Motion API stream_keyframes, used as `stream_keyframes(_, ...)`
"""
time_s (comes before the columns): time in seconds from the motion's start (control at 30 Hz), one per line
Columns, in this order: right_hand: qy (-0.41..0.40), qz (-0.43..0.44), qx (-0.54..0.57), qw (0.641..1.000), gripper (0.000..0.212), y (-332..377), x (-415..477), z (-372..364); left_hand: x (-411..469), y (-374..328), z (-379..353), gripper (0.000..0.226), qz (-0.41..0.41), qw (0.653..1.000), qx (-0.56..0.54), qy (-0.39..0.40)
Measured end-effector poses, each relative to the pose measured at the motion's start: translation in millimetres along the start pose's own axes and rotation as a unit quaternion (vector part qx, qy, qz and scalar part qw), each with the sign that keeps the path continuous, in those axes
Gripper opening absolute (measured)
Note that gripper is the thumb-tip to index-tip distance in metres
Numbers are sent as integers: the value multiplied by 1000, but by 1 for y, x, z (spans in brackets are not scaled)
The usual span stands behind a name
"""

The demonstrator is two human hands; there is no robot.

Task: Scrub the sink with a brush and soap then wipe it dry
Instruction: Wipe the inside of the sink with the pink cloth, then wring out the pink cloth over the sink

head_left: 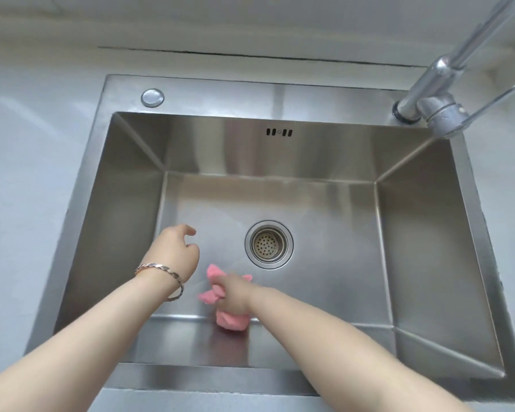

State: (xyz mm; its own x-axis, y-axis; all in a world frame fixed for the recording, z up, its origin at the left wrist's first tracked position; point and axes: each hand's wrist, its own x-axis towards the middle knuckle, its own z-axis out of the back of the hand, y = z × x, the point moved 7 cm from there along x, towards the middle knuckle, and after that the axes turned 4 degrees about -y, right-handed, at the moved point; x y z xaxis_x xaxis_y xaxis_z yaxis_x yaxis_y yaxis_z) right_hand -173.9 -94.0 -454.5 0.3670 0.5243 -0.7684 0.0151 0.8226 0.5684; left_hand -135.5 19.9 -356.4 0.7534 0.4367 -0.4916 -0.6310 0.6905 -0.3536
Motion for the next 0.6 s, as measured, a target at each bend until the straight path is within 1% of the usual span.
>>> stream_keyframes(0.03,-31,5,28,999,19,9,-2,10,-1,8,0,38,33,999,-12,14)
stream_keyframes(0.1,-134,5,63,989,56,28,-20,44,-7,20,7,33,111,991,-68,41)
stream_keyframes(0.13,-173,14,67,983,71,38,-32,61,-13,24,6,29,165,974,-138,66)
stream_keyframes(0.17,-201,34,74,976,80,49,-45,76,-23,21,6,28,214,943,-231,110)
stream_keyframes(0.2,-215,60,78,972,87,66,-59,90,-36,11,10,29,241,901,-324,158)
stream_keyframes(0.23,-216,82,80,970,94,77,-70,99,-44,-1,11,32,242,870,-380,198)
stream_keyframes(0.27,-214,97,73,969,101,88,-83,107,-48,-13,15,33,220,855,-415,219)
stream_keyframes(0.3,-208,117,61,969,103,102,-98,114,-52,-23,25,34,190,853,-435,216)
stream_keyframes(0.37,-220,180,78,955,94,123,-129,130,-57,-40,55,26,133,862,-460,164)
stream_keyframes(0.4,-243,209,108,941,89,128,-143,140,-57,-47,66,22,112,863,-473,137)
stream_keyframes(0.43,-281,227,140,922,89,135,-163,154,-61,-55,83,22,94,856,-494,120)
stream_keyframes(0.5,-336,198,220,894,98,128,-182,178,-66,-70,105,27,70,819,-556,122)
stream_keyframes(0.53,-337,172,254,890,105,128,-191,189,-71,-78,122,24,53,802,-583,119)
stream_keyframes(0.57,-305,145,307,890,110,124,-191,192,-74,-83,130,20,41,788,-602,121)
stream_keyframes(0.6,-258,137,360,886,106,127,-192,196,-78,-90,144,19,24,782,-610,126)
